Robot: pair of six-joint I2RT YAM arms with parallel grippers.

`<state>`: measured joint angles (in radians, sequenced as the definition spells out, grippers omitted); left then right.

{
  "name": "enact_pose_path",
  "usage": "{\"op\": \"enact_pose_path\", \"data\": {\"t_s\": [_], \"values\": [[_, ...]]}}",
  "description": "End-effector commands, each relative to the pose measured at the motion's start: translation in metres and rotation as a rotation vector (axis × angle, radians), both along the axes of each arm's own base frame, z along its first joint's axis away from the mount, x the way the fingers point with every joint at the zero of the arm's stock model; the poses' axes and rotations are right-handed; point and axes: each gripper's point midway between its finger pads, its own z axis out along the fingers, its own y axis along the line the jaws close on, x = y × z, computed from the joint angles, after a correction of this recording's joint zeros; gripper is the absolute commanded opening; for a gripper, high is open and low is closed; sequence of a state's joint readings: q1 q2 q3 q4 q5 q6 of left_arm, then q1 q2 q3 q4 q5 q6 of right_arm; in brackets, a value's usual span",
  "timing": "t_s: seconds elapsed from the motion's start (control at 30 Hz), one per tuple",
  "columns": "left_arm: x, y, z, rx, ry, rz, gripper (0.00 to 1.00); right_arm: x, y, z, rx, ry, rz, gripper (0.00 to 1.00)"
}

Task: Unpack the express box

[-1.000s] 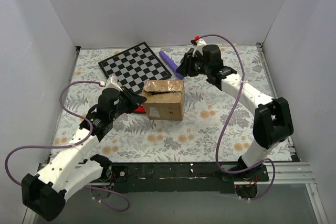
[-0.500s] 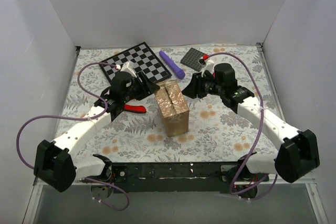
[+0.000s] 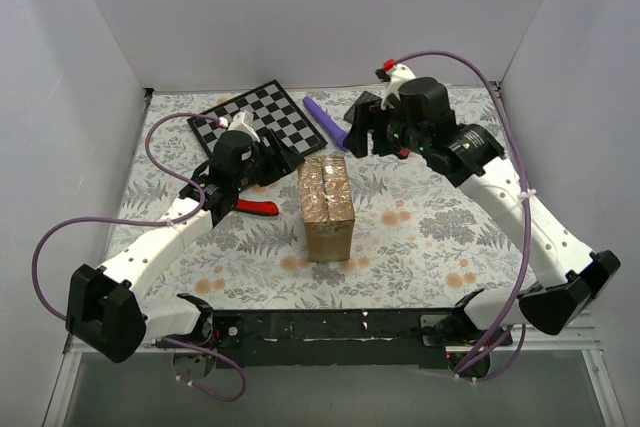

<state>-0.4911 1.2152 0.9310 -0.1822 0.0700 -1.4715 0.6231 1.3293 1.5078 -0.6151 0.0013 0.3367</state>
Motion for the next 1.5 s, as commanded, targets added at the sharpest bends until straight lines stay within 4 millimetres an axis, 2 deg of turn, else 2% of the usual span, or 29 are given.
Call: {"op": "enact_pose_path", "data": {"t_s": [0.0,0.03,0.07,0.1,0.2,0.47,0.73,0.93,1.0,1.2,1.33,1.47], "values": [[0.007,0.014,0.026,0.005,-0.057,0.088,0.61,-0.023,0.005,-0.016,-0.254,0.077,0.018,0.80],[0.008,0.016,0.026,0.008,-0.054,0.099,0.62,-0.024,0.009,-0.016,-0.269,0.084,0.033,0.80],[0.009,0.017,0.027,0.008,-0.054,0.107,0.62,-0.028,0.018,-0.005,-0.266,0.073,0.055,0.80],[0.009,0.018,0.026,0.008,-0.049,0.117,0.62,-0.028,0.020,-0.020,-0.336,0.115,0.061,0.80],[0.009,0.018,0.029,0.005,-0.048,0.120,0.63,-0.034,0.029,-0.029,-0.454,0.132,0.077,0.81],[-0.001,0.025,0.023,0.014,-0.030,0.132,0.63,-0.043,0.042,-0.055,-0.557,0.157,0.103,0.83],[-0.012,0.024,0.016,-0.009,-0.001,0.109,0.63,-0.048,0.051,-0.073,-0.598,0.182,0.116,0.82],[-0.018,0.022,0.008,-0.021,0.024,0.098,0.63,-0.046,0.063,-0.068,-0.556,0.170,0.105,0.83],[-0.021,0.023,0.004,-0.031,0.035,0.097,0.63,-0.046,0.063,-0.082,-0.595,0.203,0.110,0.83],[-0.031,0.014,-0.002,-0.070,0.070,0.051,0.63,-0.047,0.067,-0.093,-0.610,0.215,0.119,0.82],[-0.034,0.009,0.004,-0.104,0.065,0.028,0.63,-0.044,0.065,-0.097,-0.638,0.212,0.101,0.80],[-0.037,0.003,0.026,-0.125,0.020,-0.022,0.64,-0.042,0.066,-0.086,-0.593,0.172,0.081,0.68]]}}
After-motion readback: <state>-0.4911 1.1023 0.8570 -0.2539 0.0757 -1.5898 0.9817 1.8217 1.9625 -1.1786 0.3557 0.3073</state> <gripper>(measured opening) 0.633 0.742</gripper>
